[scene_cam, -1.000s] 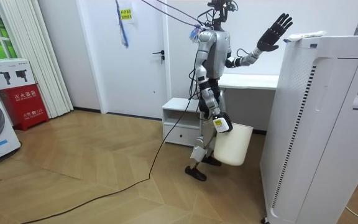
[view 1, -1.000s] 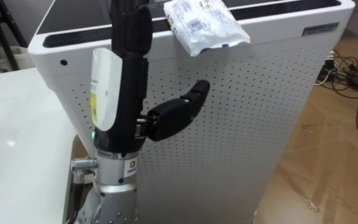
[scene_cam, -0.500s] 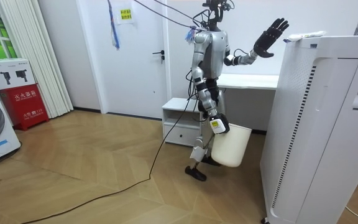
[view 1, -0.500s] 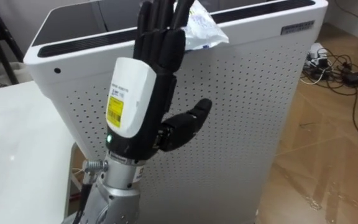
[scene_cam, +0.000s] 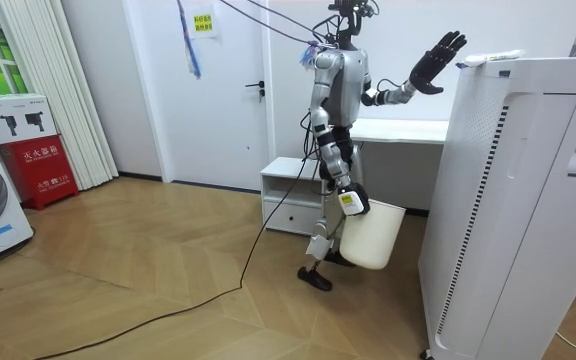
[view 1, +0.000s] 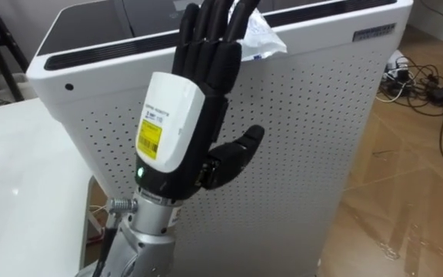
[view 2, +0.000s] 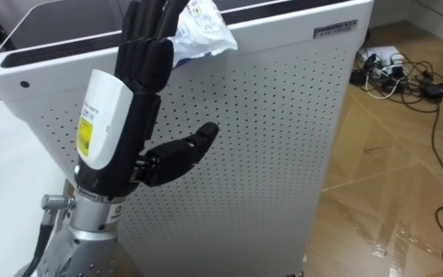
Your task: Pick garbage
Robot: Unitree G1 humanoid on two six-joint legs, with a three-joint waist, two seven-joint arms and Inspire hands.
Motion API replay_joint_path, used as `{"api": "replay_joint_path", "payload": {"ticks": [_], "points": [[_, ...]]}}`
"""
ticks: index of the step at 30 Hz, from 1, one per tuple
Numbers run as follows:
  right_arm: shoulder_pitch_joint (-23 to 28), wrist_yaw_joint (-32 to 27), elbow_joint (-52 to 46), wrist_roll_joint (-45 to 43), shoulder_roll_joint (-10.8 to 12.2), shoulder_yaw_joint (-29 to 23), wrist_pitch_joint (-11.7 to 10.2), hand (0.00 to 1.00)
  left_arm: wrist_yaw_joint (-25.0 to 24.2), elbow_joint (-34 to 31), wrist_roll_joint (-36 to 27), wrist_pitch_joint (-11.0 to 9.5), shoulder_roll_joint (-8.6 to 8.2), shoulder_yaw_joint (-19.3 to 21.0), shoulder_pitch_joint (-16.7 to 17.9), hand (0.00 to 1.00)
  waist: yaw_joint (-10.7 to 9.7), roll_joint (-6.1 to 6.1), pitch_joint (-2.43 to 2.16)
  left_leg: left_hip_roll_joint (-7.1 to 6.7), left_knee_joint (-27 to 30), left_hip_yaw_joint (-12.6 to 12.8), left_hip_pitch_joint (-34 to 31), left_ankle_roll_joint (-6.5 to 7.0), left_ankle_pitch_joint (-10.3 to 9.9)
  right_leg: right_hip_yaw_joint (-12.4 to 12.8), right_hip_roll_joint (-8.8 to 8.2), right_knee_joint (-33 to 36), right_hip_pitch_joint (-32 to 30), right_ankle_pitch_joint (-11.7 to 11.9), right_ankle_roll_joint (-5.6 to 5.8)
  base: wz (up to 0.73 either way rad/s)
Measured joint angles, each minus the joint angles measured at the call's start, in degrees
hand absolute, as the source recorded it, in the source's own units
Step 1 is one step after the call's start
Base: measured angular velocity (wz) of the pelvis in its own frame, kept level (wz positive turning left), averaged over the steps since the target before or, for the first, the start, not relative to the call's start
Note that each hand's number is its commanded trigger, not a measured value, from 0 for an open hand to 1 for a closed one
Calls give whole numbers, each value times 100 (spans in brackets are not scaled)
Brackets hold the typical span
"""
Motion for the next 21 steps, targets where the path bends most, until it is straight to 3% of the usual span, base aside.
{"api": "replay_joint_path", "payload": {"ticks": [8, 21], "points": [[0, -53, 143, 19, 13, -3, -5, 100, -67, -48, 110, 39, 3, 26, -6, 0, 13, -104, -23, 1, 1, 8, 17, -7, 12, 25, 8, -82, 34, 0, 0, 0], [4, -123, 159, 22, 90, -68, 4, 100, -67, -693, 502, 191, -9, 150, -118, 0, -3, -53, -56, -2, -49, 7, -8, -8, 12, 25, 6, -75, -2, 0, -1, 0]]}}
